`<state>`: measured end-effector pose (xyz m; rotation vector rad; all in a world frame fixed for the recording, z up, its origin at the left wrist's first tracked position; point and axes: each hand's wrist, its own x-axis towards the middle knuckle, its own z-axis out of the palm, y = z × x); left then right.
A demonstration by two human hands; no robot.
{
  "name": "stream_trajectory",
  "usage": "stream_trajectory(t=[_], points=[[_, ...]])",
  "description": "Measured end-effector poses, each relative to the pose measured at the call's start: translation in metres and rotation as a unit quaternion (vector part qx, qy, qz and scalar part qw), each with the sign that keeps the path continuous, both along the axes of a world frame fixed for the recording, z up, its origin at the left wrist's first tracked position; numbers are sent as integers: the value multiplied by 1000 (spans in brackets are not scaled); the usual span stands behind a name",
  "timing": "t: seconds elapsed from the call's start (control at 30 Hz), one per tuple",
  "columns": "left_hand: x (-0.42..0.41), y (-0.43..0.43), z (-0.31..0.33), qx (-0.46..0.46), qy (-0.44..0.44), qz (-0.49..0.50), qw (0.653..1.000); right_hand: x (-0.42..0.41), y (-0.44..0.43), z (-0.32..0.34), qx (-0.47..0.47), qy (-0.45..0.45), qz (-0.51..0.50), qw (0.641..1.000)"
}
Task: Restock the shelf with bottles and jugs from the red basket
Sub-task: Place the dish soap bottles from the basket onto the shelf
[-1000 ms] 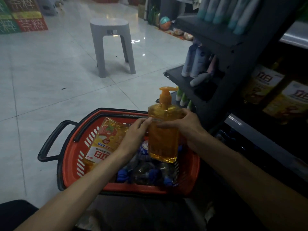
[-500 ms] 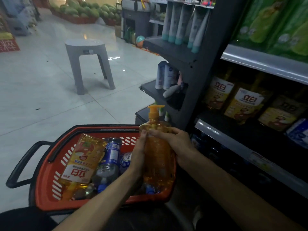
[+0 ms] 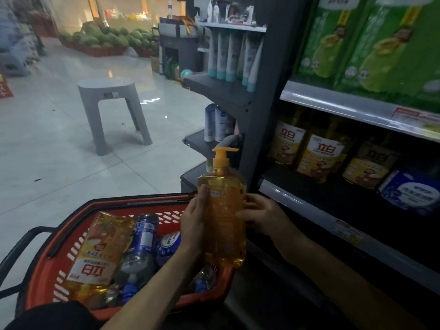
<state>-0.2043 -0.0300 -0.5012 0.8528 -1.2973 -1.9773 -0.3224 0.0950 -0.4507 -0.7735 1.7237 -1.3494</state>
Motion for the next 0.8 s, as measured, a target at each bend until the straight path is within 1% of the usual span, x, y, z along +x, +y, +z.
stream_trajectory(t=[0.17,0.3,0.37,0.43,0.57,0.63,0.67,0.73,0.8], points=[[-14,21,10,-88,13,-53,995,-11,29,-10,50,55,9,997],[-28,35,8,-163,0,-115,980,-18,52,-15,1,14,-34,999],[-33,41,9,-178,-5,-141,974,-24,63,-16,-14,-11,-45,999],[-37,43,11,-180,-12,-161,970,-28,71,-16,-33,-11,-80,996],[-42,50,19,-220,-39,-197,955,-30,79,-16,-53,68,-152,985],[-47,60,18,-240,-40,-205,948,-28,77,-17,-60,87,-185,977],[-48,67,18,-239,-34,-211,947,-25,75,-16,-54,97,-196,974],[-51,75,12,-214,-21,-211,954,-18,74,-14,-40,146,-202,968],[-56,76,7,-180,-26,-190,965,-14,77,-9,-32,207,-176,962]])
